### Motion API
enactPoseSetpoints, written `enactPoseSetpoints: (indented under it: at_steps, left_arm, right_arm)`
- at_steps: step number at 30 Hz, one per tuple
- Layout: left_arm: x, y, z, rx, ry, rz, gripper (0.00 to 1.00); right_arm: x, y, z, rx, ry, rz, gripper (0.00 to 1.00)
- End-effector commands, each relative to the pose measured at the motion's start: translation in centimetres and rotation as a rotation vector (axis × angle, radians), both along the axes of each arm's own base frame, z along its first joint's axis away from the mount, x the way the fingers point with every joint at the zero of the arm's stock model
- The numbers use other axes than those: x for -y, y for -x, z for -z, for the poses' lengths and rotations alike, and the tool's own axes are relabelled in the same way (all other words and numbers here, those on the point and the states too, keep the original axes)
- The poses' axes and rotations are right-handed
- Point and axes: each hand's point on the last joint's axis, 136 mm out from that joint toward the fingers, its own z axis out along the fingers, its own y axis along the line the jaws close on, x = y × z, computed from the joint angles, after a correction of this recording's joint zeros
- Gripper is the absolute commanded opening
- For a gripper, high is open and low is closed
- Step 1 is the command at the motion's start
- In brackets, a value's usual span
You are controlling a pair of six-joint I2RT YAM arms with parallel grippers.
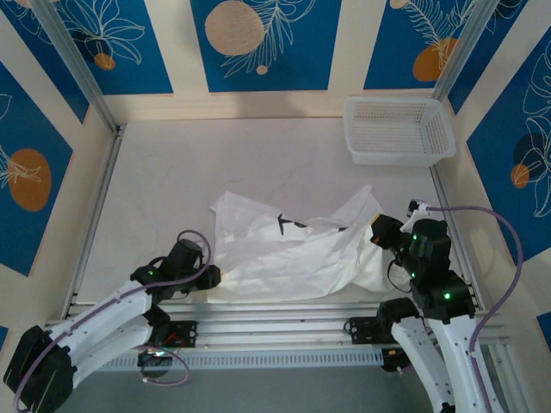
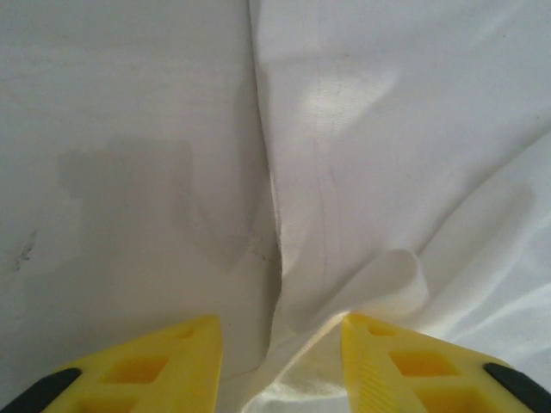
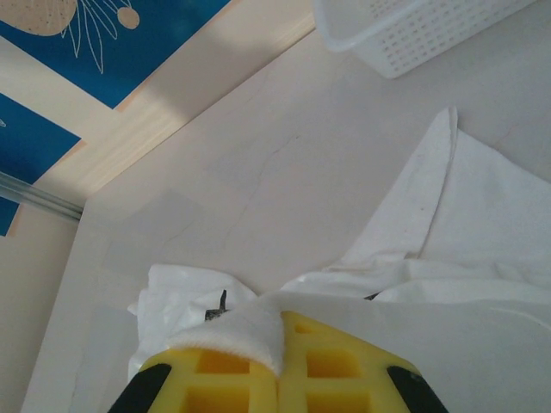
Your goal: Fold the inside-out t-shirt
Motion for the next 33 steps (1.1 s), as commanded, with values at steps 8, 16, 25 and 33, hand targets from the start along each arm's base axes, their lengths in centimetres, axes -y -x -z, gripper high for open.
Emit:
enactPoseSetpoints:
  at_steps: [8,16,25,33]
  left_arm:
    - [0.7,0.1,-0.6,-0.020,0.029,0.004,0.22]
    - [-0.6,1.2,-0.6,-0.044,-0.011,-0.010,0.28]
    - [-0.2,1.2,0.5,-0.065,-0.005,-0.009,0.26]
    - [-0.1,0.8,0.9,-0.075,-0.025,-0.007,0.13]
  right_arm:
    - [-0.5,-0.2,-1.4,0.042,0.002,-0.031,0.00]
    - [-0.6,-0.4,-1.4,0.043,-0.004,-0.035,0.00]
    - [-0.9,-0.8,-1.7,0.045,-0.013,-0.043,0.00]
    - [-1.0,-0.9,-1.9,0.043,-0.013,-0.041,0.00]
